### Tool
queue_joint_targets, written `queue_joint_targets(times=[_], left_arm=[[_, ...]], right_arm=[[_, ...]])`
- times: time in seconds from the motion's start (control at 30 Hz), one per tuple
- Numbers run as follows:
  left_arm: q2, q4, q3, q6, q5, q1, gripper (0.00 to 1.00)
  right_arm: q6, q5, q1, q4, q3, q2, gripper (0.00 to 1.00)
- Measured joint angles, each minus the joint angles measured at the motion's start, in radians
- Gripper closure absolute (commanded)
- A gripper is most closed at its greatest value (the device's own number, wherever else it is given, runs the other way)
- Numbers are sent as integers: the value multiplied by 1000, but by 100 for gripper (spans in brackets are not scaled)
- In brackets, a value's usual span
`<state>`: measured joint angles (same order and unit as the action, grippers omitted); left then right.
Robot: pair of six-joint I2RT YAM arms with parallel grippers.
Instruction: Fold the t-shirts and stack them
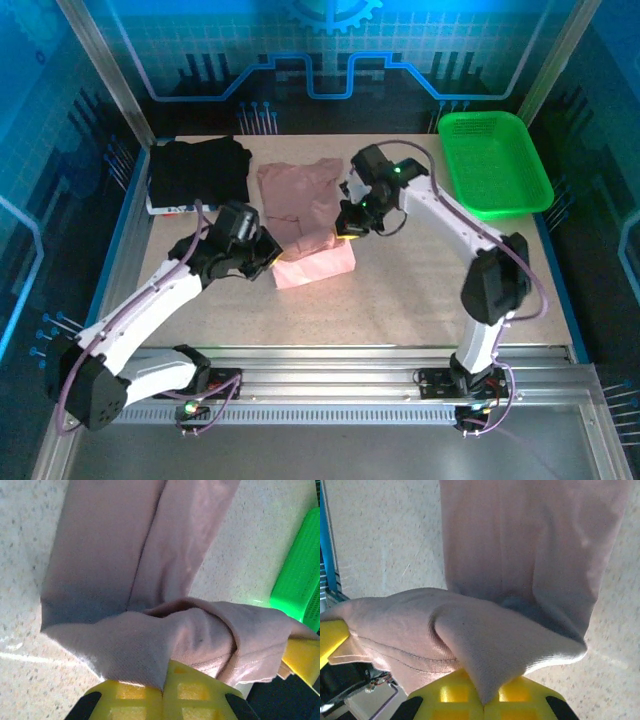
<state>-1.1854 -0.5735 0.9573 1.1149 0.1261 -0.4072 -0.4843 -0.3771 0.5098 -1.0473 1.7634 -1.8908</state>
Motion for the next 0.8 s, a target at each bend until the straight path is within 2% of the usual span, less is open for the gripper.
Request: queue_joint_targets(times=[0.23, 0.43, 0.53, 0.6, 0.63, 0.7, 0.73, 0.8], left_arm=[[-209, 38, 150, -133, 123, 171, 100], [-429, 73, 262, -211, 188, 230, 100], [-535, 88, 310, -238, 206, 247, 100], [-601, 96, 343, -251, 216, 256, 100], [-633, 101, 360, -254, 220, 262, 94], [-696, 107, 401, -262, 228, 273, 65], [-723, 109, 426, -262, 233, 278, 56], [-766, 112, 481, -251, 241, 290, 52]], right_arm=[[52, -13, -39, -82, 333, -270, 100], [67, -21, -73, -141, 560, -462, 100], [66, -27, -86, -152, 644, -553, 93], [56, -36, -95, -152, 694, -613, 81], [45, -48, -100, -148, 721, -646, 67], [14, -79, -113, -125, 764, -699, 55], [-15, -104, -122, -97, 784, -725, 48], [-89, -167, -148, -30, 831, -770, 41]])
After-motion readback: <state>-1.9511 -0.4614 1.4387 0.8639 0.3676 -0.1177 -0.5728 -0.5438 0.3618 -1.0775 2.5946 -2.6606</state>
